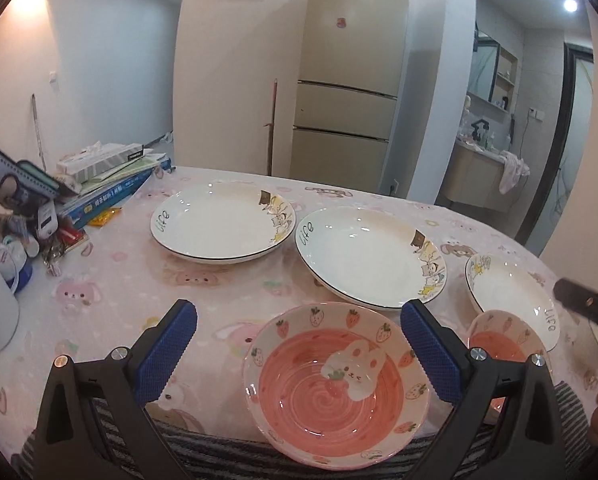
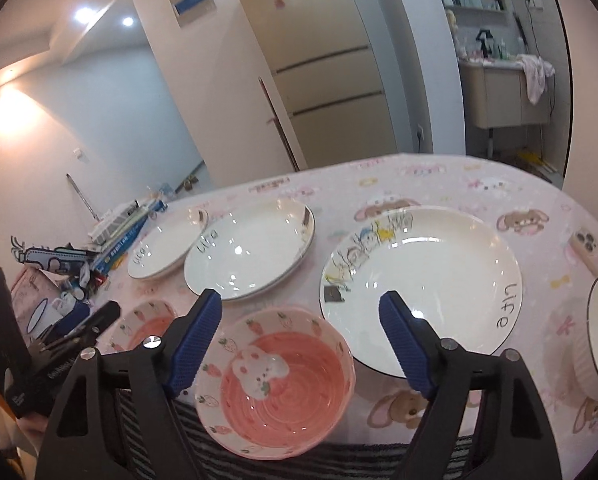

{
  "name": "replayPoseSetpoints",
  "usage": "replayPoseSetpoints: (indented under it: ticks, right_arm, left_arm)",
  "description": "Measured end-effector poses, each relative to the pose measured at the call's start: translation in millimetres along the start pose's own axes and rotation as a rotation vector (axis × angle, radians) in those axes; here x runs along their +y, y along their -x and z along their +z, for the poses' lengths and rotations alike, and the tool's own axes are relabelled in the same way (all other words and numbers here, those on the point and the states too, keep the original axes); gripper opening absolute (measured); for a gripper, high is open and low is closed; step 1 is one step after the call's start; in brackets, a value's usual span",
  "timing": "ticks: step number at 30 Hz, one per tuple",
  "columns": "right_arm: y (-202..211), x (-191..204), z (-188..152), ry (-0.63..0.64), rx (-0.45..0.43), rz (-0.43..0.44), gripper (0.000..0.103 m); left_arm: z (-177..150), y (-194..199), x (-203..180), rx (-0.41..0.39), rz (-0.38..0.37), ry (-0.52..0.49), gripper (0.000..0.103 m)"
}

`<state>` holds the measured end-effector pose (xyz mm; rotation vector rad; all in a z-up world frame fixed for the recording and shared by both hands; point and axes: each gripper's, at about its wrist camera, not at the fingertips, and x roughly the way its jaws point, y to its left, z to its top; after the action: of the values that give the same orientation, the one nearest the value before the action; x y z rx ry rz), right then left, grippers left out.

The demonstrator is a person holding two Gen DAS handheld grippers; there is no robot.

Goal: Organize plates and bowls
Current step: 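Move both grippers down to the rim of the pink bunny bowl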

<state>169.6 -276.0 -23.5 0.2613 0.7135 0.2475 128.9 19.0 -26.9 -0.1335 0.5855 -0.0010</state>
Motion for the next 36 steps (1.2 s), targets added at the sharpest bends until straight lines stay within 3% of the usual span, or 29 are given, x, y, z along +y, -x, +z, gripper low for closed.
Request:
replayPoseSetpoints:
  ticks: [5, 8, 12, 17, 19, 21, 26, 29, 30, 31, 36]
  right_arm:
    - [-9.9, -1.6, -3.6, -0.002, 0.062, -0.025, 0.063]
    - [-11.0, -2.5, -6.2, -0.018, 0.106, -0.028, 0.054]
    - [-2.2, 7.1, -5.9, 0.020, 0.094, -0.028, 0.053]
    - [-5.4, 42.5, 8.3, 0.066, 0.153, 0.117, 0.049]
    - [-17.9, 56.6, 14.4, 0.060, 0.198, 0.155, 0.043]
    - [-36.1, 73.5, 17.8, 0.083, 0.245, 0.169, 0.041]
    - [-85.5, 113.6, 7.6, 0.158, 0.385, 0.185, 0.032]
    - [-104.8, 124.0, -1.5, 0.168, 0.447, 0.179, 0.030]
    - [-109.8, 125.8, -4.7, 0.177, 0.462, 0.163, 0.028]
    - [-113.6, 126.8, -7.1, 0.186, 0.473, 0.150, 0.025]
    - [-125.5, 128.1, -15.7, 0.205, 0.510, 0.153, 0.022]
  left_arm:
    - [-2.8, -1.3, 10.1, 0.031, 0.059, 0.028, 0.103]
    - [-3.0, -1.2, 18.2, 0.066, 0.033, 0.045, 0.103]
    - [-3.5, 5.5, 21.9, 0.048, 0.042, 0.026, 0.103]
    - [-3.7, 3.4, 22.8, 0.038, 0.014, 0.044, 0.103]
    - [-6.3, -3.0, 26.4, 0.059, -0.002, 0.064, 0.100]
    - [-9.7, -12.7, 32.4, 0.105, -0.028, 0.102, 0.091]
    - [-14.8, -23.4, 47.8, 0.155, -0.080, 0.189, 0.082]
    - [-20.6, -34.9, 47.2, 0.229, -0.077, 0.204, 0.061]
    - [-22.3, -39.5, 46.8, 0.256, -0.074, 0.207, 0.048]
    - [-24.4, -44.5, 47.1, 0.286, -0.091, 0.216, 0.041]
    - [-29.5, -50.7, 47.0, 0.325, -0.119, 0.228, 0.025]
